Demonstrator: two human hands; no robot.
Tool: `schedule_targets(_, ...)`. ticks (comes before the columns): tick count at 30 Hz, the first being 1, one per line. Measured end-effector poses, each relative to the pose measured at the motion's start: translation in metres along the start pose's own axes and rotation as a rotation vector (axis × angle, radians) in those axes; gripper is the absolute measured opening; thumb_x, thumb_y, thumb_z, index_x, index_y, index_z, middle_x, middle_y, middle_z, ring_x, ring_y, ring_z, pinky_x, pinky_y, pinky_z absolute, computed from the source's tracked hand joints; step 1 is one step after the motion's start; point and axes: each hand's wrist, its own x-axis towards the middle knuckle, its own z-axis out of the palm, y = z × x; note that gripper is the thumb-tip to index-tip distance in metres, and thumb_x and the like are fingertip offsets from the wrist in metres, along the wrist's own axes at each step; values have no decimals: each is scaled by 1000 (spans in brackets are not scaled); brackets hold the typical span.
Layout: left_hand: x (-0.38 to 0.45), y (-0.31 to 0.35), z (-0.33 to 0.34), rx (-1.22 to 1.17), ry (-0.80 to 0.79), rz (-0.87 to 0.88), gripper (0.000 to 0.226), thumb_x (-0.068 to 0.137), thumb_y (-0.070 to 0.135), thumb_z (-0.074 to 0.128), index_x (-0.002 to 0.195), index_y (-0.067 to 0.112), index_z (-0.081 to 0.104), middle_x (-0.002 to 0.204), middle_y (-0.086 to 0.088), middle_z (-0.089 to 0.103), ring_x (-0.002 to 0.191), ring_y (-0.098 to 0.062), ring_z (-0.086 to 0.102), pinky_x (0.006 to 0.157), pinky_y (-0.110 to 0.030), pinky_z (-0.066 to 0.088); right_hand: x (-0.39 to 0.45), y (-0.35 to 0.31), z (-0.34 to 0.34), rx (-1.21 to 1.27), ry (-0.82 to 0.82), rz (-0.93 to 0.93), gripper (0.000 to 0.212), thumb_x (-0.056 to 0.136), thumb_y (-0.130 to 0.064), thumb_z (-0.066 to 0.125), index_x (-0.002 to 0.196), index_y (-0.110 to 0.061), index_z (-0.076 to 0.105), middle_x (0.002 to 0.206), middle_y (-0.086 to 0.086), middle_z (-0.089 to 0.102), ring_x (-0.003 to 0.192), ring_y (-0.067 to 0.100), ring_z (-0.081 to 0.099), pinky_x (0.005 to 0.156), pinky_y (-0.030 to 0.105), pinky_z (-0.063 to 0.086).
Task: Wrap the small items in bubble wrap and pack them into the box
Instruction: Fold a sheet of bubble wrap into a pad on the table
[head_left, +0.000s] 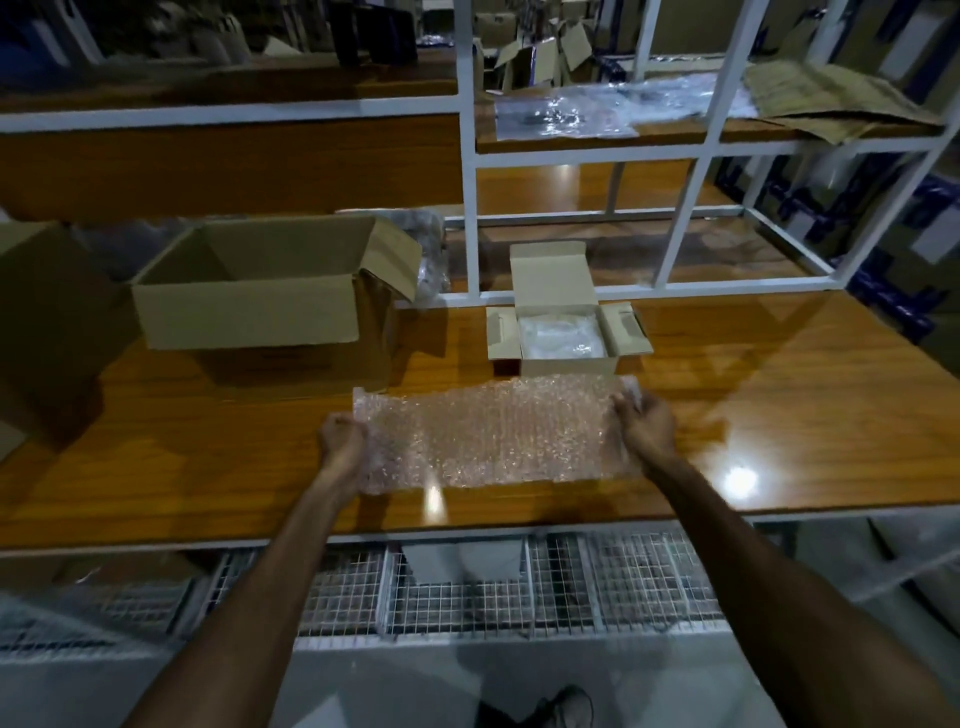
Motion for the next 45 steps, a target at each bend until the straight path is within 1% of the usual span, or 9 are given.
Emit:
schedule_targets(9, 1, -9, -19, 159, -36, 141, 33, 100, -2, 58, 129, 12, 51, 115, -8, 61, 87, -20, 65, 65, -33, 56, 17, 54, -21, -216, -65, -120, 50, 92, -50, 58, 104, -3, 71, 89, 9, 70, 74, 14, 61, 55, 18, 43)
schedule_targets(15, 6, -11, -19, -133, -343, -91, 43, 85, 8, 76, 124, -2, 62, 125, -19, 70, 117, -35, 69, 103, -53, 56, 30, 74, -20, -211, -66, -39, 31, 102, -23, 64, 109, 6, 68, 88, 8, 66, 72, 11, 59, 53, 9, 45)
schedule_targets(18, 9, -8, -16, -281, -448, -186, 36, 96, 1, 65, 130, -1, 57, 126, -23, 70, 118, -39, 70, 101, -54, 57, 36, 78, -20, -258, -63, -61, 30, 105, -29, 61, 102, -1, 70, 80, 2, 65, 68, 12, 58, 51, 10, 42)
schedule_targets(22, 16, -13, -17, -312, -540, -237, 35, 102, -4, 52, 136, 1, 50, 131, -29, 66, 118, -40, 70, 95, -56, 59, 58, 100, -21, -359, -84, -18, 26, 102, -38, 57, 106, -16, 71, 96, 2, 72, 90, 23, 68, 76, 42, 58)
schedule_targets(29, 15, -15, -6, 4, -205, -45, 39, 91, -16, 60, 119, 10, 55, 116, -15, 65, 96, -28, 71, 76, -39, 62, 56, 96, -20, -401, -69, -32, 20, 104, -29, 57, 101, -16, 73, 96, 4, 73, 89, 24, 68, 65, 27, 43)
schedule_targets(35, 37, -25, -7, -131, -309, -175, 61, 83, -19, 67, 131, 15, 52, 127, -23, 65, 110, -40, 70, 87, -51, 62, 53, 93, -21, -420, -22, -79, 22, 104, -30, 59, 99, -13, 73, 95, 8, 73, 89, 26, 68, 69, 29, 39)
schedule_targets(38, 42, -34, 1, 121, -228, -78, 80, 76, -16, 79, 144, 13, 48, 129, -16, 63, 108, -37, 68, 77, -47, 63, 52, 94, -20, -427, 3, -63, 39, 99, -46, 54, 108, -13, 73, 105, 9, 75, 96, 28, 69, 76, 33, 47)
schedule_targets(41, 35, -37, 3, 319, -44, 114, 60, 88, 5, 79, 141, 14, 52, 108, -10, 68, 92, -27, 66, 66, -37, 54, 49, 94, -18, -464, -3, -32, 26, 102, -33, 61, 109, -11, 72, 108, 14, 74, 100, 33, 69, 78, 36, 50)
schedule_targets(45, 16, -42, 4, 764, 259, 411, 35, 98, 31, 68, 130, 16, 62, 116, -13, 69, 112, -36, 60, 94, -51, 51, 43, 81, -17, -491, 4, -32, 39, 102, -47, 54, 118, -15, 67, 120, 13, 69, 108, 35, 65, 85, 41, 52)
